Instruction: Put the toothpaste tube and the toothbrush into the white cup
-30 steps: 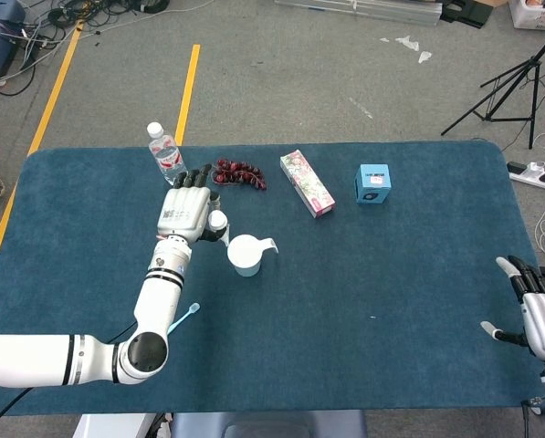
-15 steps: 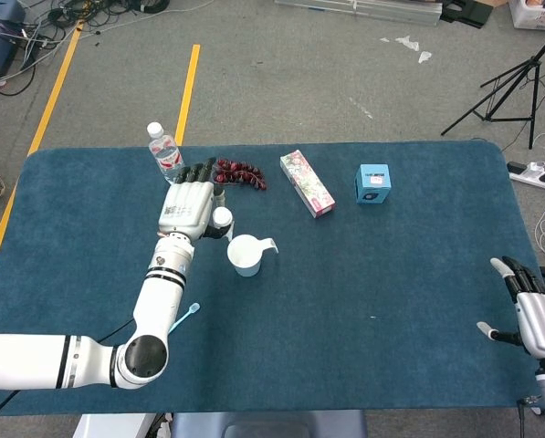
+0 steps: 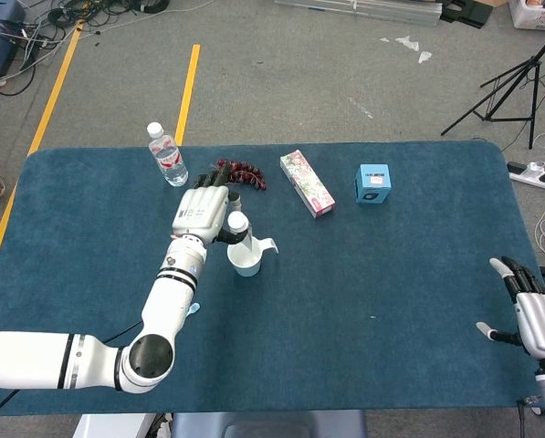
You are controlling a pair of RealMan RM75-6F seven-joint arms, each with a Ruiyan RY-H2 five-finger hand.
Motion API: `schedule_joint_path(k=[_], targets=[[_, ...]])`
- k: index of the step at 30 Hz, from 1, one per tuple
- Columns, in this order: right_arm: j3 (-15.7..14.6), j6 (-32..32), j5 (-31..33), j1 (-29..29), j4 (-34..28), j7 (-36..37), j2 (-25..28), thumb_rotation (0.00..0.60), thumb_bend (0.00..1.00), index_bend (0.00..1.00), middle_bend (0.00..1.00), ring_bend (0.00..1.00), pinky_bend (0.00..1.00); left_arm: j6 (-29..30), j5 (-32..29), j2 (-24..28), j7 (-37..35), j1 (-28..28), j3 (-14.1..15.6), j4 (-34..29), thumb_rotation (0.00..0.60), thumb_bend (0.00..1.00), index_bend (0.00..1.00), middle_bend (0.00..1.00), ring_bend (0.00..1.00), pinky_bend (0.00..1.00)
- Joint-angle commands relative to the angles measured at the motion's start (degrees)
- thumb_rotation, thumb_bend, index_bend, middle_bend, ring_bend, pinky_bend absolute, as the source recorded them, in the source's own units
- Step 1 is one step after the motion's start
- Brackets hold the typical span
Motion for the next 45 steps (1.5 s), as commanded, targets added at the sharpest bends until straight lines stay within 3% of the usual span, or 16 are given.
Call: schedule_joint_path(k=[1, 23, 45], targets=[[0.01, -0.1, 0.04, 0.05, 0.03, 0.13, 0.05, 0.6, 0.02, 0.15, 0.11, 0.11, 0.37, -0.56, -0.57, -0.36, -0.32, -0.54, 0.03, 0.36, 0.6, 0.7, 0.72, 0.0, 0.0, 0.02], [0.02, 0.2, -0.16, -0.03, -0.01, 0.76, 0.3, 0.6, 0.02, 0.14, 0.11, 0.11, 0.37, -1.41, -2.01, -1.07, -2.22, -1.66, 2.65, 1.32, 0.6, 0.7, 0.73, 0.0, 0.0, 0.02], [0.1, 0.97, -0.42, -0.32, -0.21, 1.11, 0.55, 0.6, 0.02, 0.15, 0.11, 0.11, 0.37, -5.73, -1.12, -3.45, -4.63, -0.01, 6.81, 6.88, 0.6, 0.7, 0.73, 0.0, 0.0, 0.02]])
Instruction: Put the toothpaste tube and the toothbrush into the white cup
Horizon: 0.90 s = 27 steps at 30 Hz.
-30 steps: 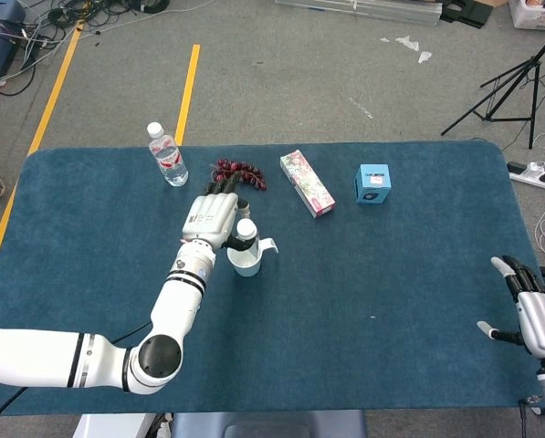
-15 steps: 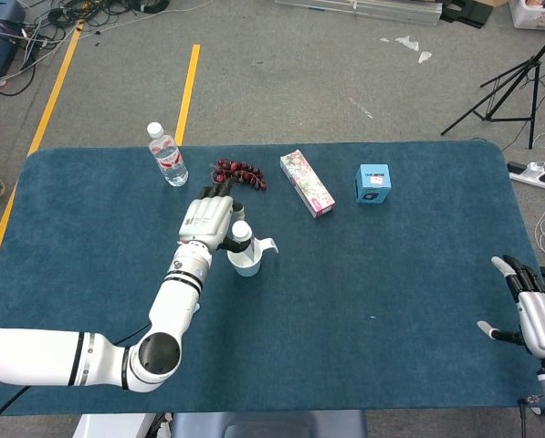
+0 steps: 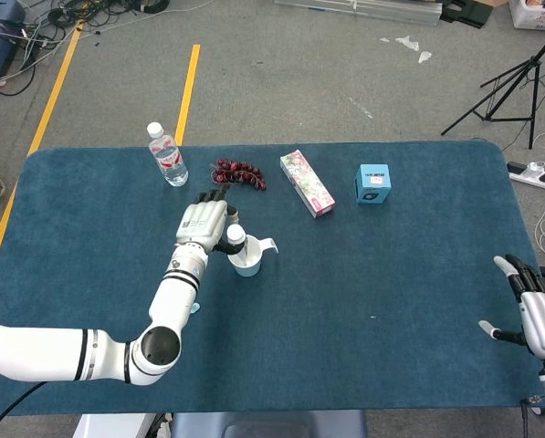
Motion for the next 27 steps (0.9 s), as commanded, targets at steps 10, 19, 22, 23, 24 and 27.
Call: schedule_joint_path(k=[10, 19, 22, 23, 24, 27], targets=[[-0.05, 0.26, -0.31, -0.06, -0.19, -0.1, 0.03, 0.6, 0.02, 0.15, 0.11, 0.11, 0.37, -3.04, 0.93, -1.31, -2.01, 1.75, 2.05, 2.84, 0.6, 0.7, 0.72, 0.0, 0.0, 0.02], [-0.04, 0.27, -0.27, -0.09, -0.25, -0.03, 0.07, 0.6, 0.02, 0.14, 0.11, 0.11, 0.37, -4.81, 1.53, -2.33, -3.1, 2.76, 3.43, 5.08, 0.6, 0.7, 0.71, 0.0, 0.0, 0.02], [-0.03, 0.55, -0.44, -0.17, -0.36, -0.12, 0.09, 0.6, 0.02, 0.15, 0.11, 0.11, 0.37, -5.33, 1.93, -2.59, -3.51, 3.04, 3.69, 5.54, 0.6, 0.7, 0.69, 0.0, 0.0, 0.02], [-0.05, 0.68, -0.52, -0.22, -0.42, -0.16, 0.1, 0.6, 0.02, 0.15, 0.11, 0.11, 0.37, -5.49, 2.02, -2.65, -3.66, 3.16, 3.78, 5.6, 0.6, 0.7, 0.68, 0.0, 0.0, 0.02], [-0.07, 0.84, -0.64, -0.29, -0.48, -0.17, 0.11, 0.6, 0.02, 0.15, 0.11, 0.11, 0.37, -5.74, 2.06, -2.68, -3.83, 3.33, 3.92, 5.63, 0.6, 0.7, 0.67, 0.0, 0.0, 0.02], [-0.09, 1.02, -0.77, -0.37, -0.57, -0.15, 0.17, 0.6, 0.02, 0.14, 0.11, 0.11, 0.37, -6.05, 2.24, -2.8, -4.21, 3.71, 4.28, 5.86, 0.6, 0.7, 0.65, 0.0, 0.0, 0.02]])
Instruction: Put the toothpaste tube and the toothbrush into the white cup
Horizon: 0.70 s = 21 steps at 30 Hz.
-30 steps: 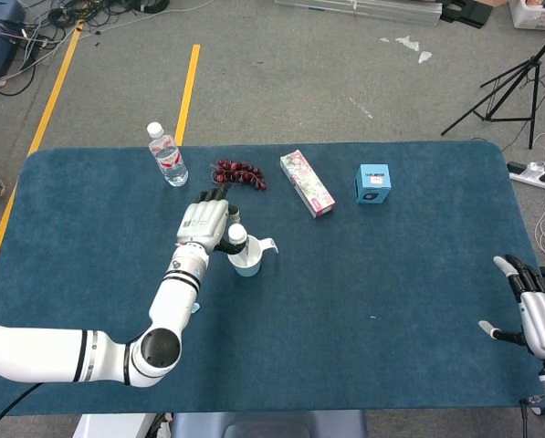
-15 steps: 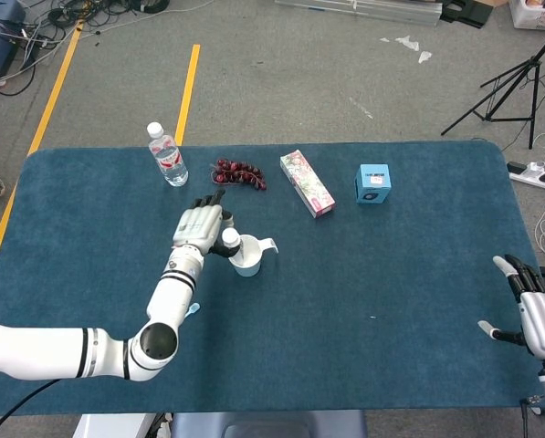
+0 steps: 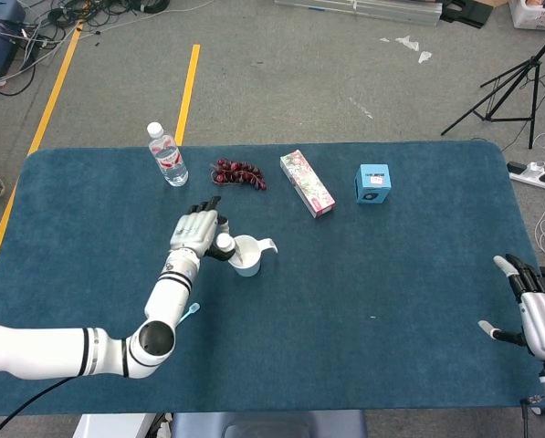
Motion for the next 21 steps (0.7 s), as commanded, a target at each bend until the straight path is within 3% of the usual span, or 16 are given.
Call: schedule_joint_path(k=[1, 21], targets=[[-0.02, 0.03, -0.06, -0.03, -0.02, 0.05, 0.03, 0.6, 0.02, 0.14, 0.11, 0.11, 0.37, -0.24, 0.19, -0.1, -0.37, 0.29, 0.2, 0.15, 0.6, 0.7, 0.64, 0.0, 0.0, 0.02], [0.01, -0.11, -0.01, -0.04, 0.03, 0.55, 0.17, 0.6, 0.02, 0.14, 0.11, 0.11, 0.37, -3.52, 0.47, -3.31, -1.01, -0.58, 1.12, 4.06, 0.6, 0.7, 0.6, 0.0, 0.0, 0.02]])
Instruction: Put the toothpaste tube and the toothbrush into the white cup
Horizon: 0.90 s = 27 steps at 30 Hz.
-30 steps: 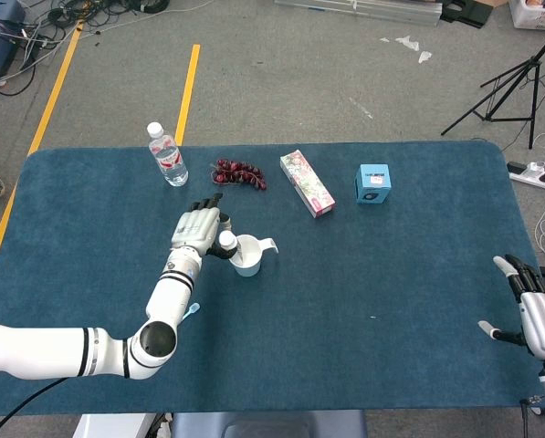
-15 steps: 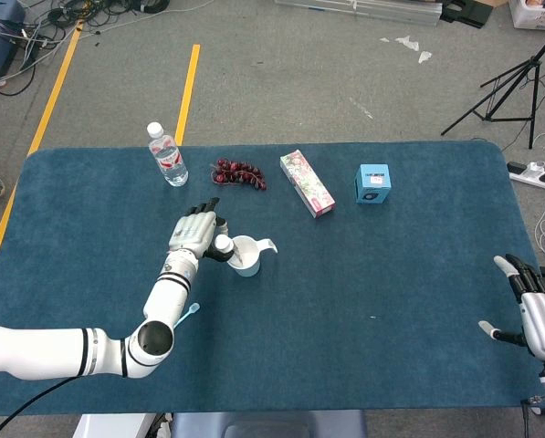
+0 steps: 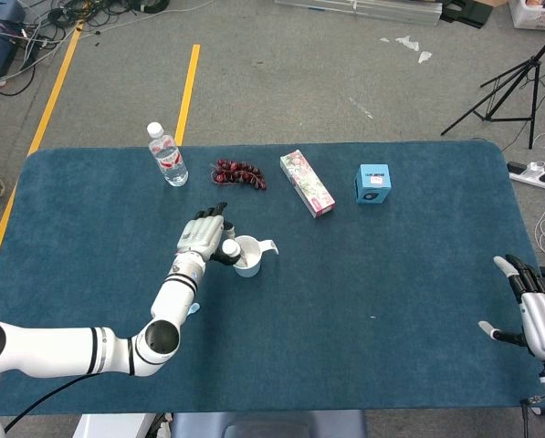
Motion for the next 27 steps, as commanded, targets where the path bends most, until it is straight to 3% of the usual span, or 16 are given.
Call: schedule_joint_path(k=[1, 7, 11, 17, 27], targets=[[-0.01, 0.01, -0.01, -0.03, 0.03, 0.1, 0.03, 0.6, 0.02, 0.14, 0.11, 0.11, 0.37, -0.67, -0.1, -0.64, 0.06, -0.31, 0.18, 0.78, 0.6, 0.7, 0.6, 0.0, 0.0, 0.02], [-0.03, -0.12, 0.02, -0.03, -0.09, 0.26, 0.2, 0.6, 0.02, 0.15, 0.11, 0.11, 0.37, -1.49, 0.68, -1.27, -0.23, -0.45, 0.49, 1.56, 0.6, 0.68, 0.54, 0.0, 0.0, 0.02], [-0.05, -0.07, -0.05, -0.07, -0.13, 0.45, 0.22, 0.6, 0.02, 0.14, 0.11, 0.11, 0.37, -1.8, 1.28, -1.14, -0.66, -0.23, 0.66, 1.41, 0.6, 0.55, 0.49, 0.0, 0.0, 0.02], [-0.12, -0.25, -0.12, 0.03, -0.11, 0.19, 0.1, 0.6, 0.02, 0.14, 0.11, 0.11, 0.37, -1.36, 1.85, -0.6, -1.14, 0.01, 0.73, 0.67, 0.6, 0.46, 0.39, 0.0, 0.0, 0.02], [-0.11, -0.52, 0.08, 0.18, -0.16, -0.17, -0.07, 0.6, 0.02, 0.14, 0.11, 0.11, 0.37, -0.86, 2.23, 0.67, -1.49, 0.41, 1.05, -1.05, 0.6, 0.44, 0.33, 0.0, 0.0, 0.02]])
